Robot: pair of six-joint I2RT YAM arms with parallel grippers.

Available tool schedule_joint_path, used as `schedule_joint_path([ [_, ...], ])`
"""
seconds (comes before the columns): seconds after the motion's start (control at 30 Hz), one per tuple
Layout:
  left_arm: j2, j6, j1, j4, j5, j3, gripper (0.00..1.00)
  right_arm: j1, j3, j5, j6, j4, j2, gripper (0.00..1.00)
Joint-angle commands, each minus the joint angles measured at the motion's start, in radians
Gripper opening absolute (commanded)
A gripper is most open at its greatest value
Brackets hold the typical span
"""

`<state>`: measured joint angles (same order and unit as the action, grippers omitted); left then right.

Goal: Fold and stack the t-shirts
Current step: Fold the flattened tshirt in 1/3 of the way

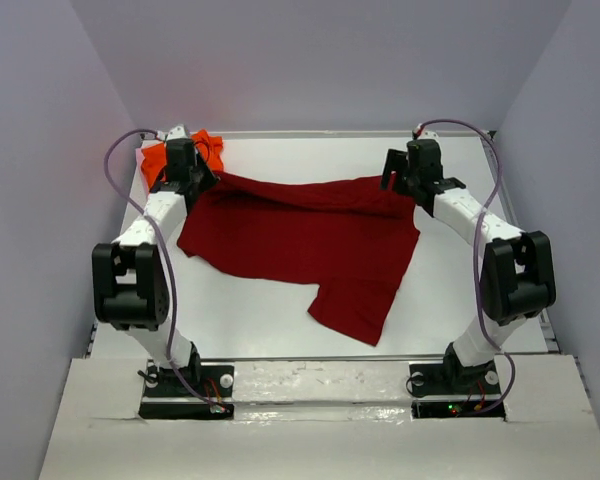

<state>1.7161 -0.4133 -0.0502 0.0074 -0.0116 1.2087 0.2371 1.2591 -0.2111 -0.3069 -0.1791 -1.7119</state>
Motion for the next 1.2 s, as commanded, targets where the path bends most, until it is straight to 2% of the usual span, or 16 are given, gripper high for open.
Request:
schedule_joint_path([
  [0.0,-0.213,-0.042,0.018,0.039,-0.022,0.032,0.30,0.010,0.017,0.044,0.005,0.047,0.069,0.85],
  [0.1,-0.311,-0.047,0.019,0.055,0.005,0.008,0.39,0.019,0.085,0.076,0.003,0.027,0.005,0.86],
  [0.13,-0.334,-0.041,0.019,0.057,0.007,0.005,0.50,0.030,0.104,0.102,0.006,0.018,-0.017,0.86],
  [0.23,-0.433,-0.015,0.019,0.066,0.001,-0.004,0.62,0.044,0.177,0.101,0.012,0.001,-0.107,0.86],
  [0.3,-0.455,-0.006,0.019,0.095,-0.025,-0.035,0.65,0.068,0.218,0.102,0.009,0.003,-0.161,0.86],
  [0.43,-0.486,-0.001,0.019,0.157,-0.047,-0.128,0.66,0.096,0.321,0.125,0.022,-0.022,-0.265,0.86],
  [0.53,-0.492,-0.010,0.019,0.197,-0.013,-0.156,0.66,0.117,0.408,0.138,0.028,-0.054,-0.327,0.86],
  [0.67,-0.516,-0.024,0.024,0.201,-0.002,-0.173,0.66,0.137,0.430,0.151,0.012,-0.062,-0.382,0.86],
  [0.8,-0.556,-0.044,0.029,0.223,0.065,-0.190,0.66,0.137,0.436,0.147,-0.003,-0.062,-0.429,0.86],
  [1.07,-0.598,-0.047,0.033,0.217,0.078,-0.184,0.67,0.128,0.413,0.113,-0.028,-0.102,-0.462,0.86],
  [1.17,-0.599,-0.059,0.041,0.218,0.096,-0.182,0.67,0.105,0.470,0.105,-0.043,-0.166,-0.512,0.86],
])
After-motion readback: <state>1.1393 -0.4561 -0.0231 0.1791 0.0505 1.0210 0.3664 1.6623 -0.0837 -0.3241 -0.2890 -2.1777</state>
